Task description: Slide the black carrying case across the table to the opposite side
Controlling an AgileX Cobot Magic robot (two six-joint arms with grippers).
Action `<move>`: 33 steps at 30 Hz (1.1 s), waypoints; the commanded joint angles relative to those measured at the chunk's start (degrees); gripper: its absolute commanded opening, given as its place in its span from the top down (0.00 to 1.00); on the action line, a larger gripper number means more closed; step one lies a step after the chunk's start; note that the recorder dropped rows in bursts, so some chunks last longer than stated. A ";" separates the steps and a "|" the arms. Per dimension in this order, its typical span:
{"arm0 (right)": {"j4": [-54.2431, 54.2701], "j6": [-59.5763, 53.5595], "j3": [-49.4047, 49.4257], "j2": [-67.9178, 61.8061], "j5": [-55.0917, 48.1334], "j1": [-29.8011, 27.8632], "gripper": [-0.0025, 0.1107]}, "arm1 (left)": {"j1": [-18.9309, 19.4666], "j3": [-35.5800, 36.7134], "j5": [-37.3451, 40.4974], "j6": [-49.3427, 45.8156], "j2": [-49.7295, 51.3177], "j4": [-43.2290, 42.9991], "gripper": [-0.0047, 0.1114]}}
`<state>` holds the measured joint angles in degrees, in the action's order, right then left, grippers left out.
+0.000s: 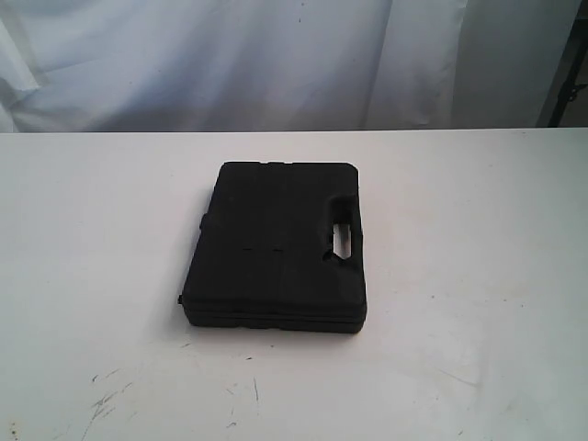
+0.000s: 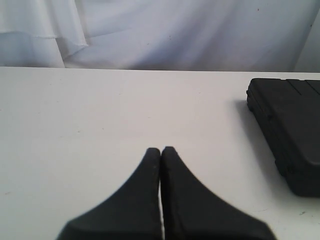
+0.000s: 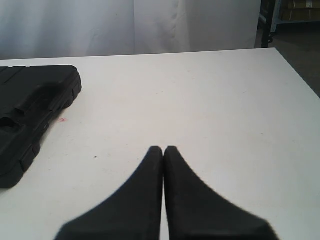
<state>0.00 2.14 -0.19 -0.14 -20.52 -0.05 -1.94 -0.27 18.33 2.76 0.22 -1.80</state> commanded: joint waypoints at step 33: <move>3.41 -0.49 -3.05 0.14 45.84 -0.41 0.98 | -0.30 0.27 -0.30 -0.03 -0.22 -0.18 0.96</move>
<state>1.12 1.94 -0.68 -0.14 27.05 -0.05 -1.94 -0.27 18.33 2.76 0.22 -1.80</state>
